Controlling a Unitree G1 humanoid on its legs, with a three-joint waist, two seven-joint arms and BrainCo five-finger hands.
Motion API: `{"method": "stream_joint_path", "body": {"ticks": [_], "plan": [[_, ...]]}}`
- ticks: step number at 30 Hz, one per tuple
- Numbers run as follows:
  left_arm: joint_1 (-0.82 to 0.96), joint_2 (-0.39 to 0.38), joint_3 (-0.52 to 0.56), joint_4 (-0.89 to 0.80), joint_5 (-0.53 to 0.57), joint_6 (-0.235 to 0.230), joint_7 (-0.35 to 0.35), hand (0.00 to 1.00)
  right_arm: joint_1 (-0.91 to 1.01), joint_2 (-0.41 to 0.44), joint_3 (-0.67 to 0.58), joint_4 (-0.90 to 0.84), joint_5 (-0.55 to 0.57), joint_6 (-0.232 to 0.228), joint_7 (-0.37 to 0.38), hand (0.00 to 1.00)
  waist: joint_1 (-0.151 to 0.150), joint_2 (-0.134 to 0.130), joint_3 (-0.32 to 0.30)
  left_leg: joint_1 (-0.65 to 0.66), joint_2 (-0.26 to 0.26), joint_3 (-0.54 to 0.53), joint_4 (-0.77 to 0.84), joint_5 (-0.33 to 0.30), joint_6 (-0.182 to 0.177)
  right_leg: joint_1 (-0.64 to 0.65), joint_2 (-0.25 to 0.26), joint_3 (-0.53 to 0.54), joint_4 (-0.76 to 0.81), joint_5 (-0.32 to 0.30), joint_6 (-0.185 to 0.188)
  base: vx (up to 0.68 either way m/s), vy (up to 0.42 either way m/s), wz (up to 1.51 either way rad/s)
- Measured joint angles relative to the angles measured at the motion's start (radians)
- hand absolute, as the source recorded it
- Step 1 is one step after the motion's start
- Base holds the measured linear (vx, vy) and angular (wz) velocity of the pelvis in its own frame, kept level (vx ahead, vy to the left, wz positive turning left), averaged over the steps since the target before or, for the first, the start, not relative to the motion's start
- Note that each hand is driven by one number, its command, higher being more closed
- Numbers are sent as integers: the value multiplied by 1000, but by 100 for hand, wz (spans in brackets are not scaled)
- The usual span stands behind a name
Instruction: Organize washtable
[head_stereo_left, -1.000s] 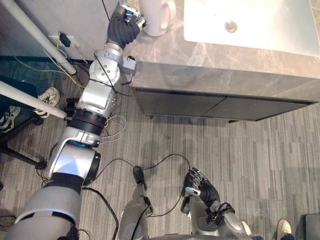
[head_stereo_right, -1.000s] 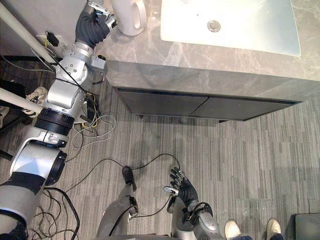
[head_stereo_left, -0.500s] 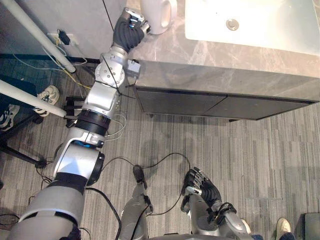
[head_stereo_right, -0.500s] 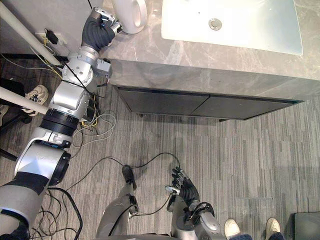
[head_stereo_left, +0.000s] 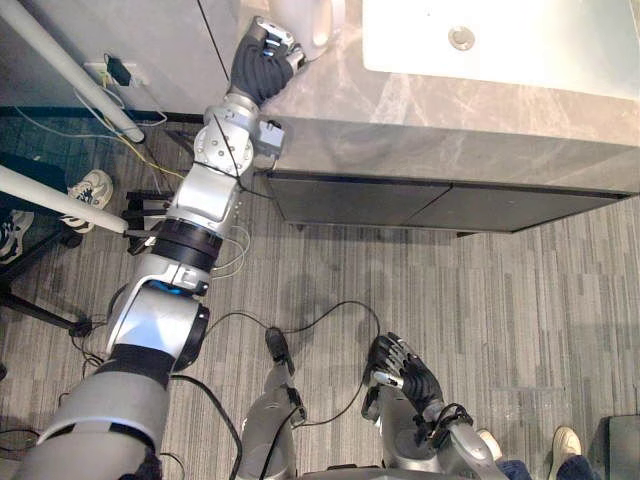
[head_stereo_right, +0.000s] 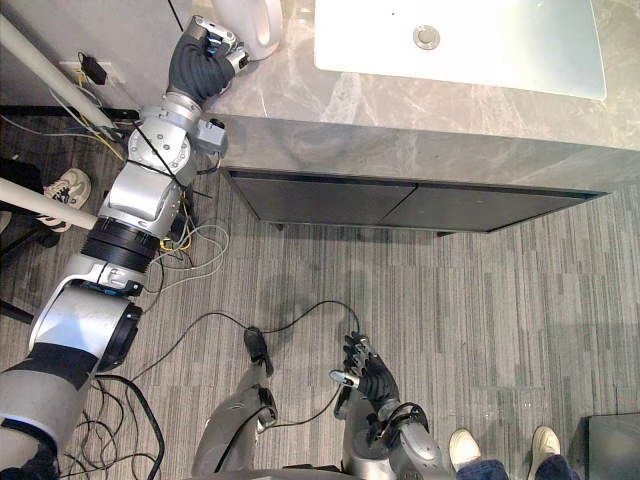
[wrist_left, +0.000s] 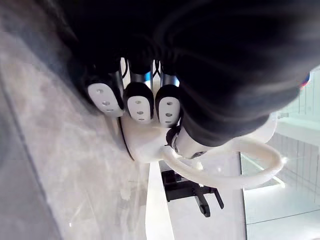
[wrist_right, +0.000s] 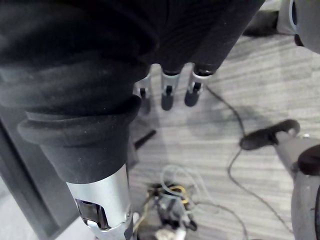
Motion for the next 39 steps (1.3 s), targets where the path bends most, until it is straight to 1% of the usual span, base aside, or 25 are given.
{"method": "stream_joint_path", "body": {"ticks": [3,10,13,15,19,22,24,27,30,33,35,39], "plan": [[-24,0,-1,11,0,1,13,100,0,0,0,0,0,0,0,0,-10,-6,7,0,0,1,0,0,0,-1,0,0,0,0,0,13,-7,0],[-105,-7,-4,77,-1,2,18,100,0,0,0,0,0,0,0,0,-11,-9,19,-4,1,3,0,0,0,-5,1,2,0,3,5,37,-23,-1],[-154,-5,-7,136,-3,2,19,100,0,0,0,0,0,0,0,0,-11,-9,20,-7,1,5,0,0,0,-11,1,4,1,3,5,0,0,0],[-183,3,-10,164,-15,2,18,100,0,0,0,0,1,0,1,0,-11,-11,25,-7,2,7,0,0,0,-13,1,7,3,3,5,8,-9,-2],[-234,46,-34,209,-54,2,17,100,2,-1,1,1,1,0,1,0,-13,-21,42,-7,5,21,0,0,0,-23,3,21,7,3,4,17,-25,-9],[-238,60,-45,220,-65,1,14,100,2,-1,0,0,1,-1,2,0,-14,-22,43,-8,6,26,0,0,0,-29,3,25,10,3,5,33,-28,-5],[-277,63,-56,252,-70,1,11,100,2,-2,0,0,1,-1,2,0,-15,-25,46,-15,8,26,0,0,0,-36,5,24,11,4,5,17,-17,0],[-305,84,-84,282,-70,2,8,100,5,-2,-1,0,1,-1,2,0,-21,-26,49,-17,8,26,0,0,0,-38,5,24,11,5,3,20,-17,0],[-312,97,-90,285,-69,2,-9,100,5,-2,-2,0,1,-1,3,0,-24,-27,49,-17,9,29,0,0,0,-40,6,26,11,5,3,35,-25,-2],[-321,104,-95,300,-60,2,-11,100,5,-2,-2,0,2,-1,3,0,-26,-27,49,-17,10,33,0,0,0,-43,6,31,12,5,3,23,-23,-4],[-321,130,-97,303,-57,2,-12,100,6,-1,-3,-1,2,-9,3,0,-40,-27,49,-17,10,39,0,0,0,-48,6,39,12,6,2,16,-22,-9],[-335,140,-101,323,-56,2,-13,100,7,-2,-5,-1,3,-17,3,0,-41,-27,49,-17,12,55,0,0,0,-60,8,55,13,9,0,11,-25,-14]]}}
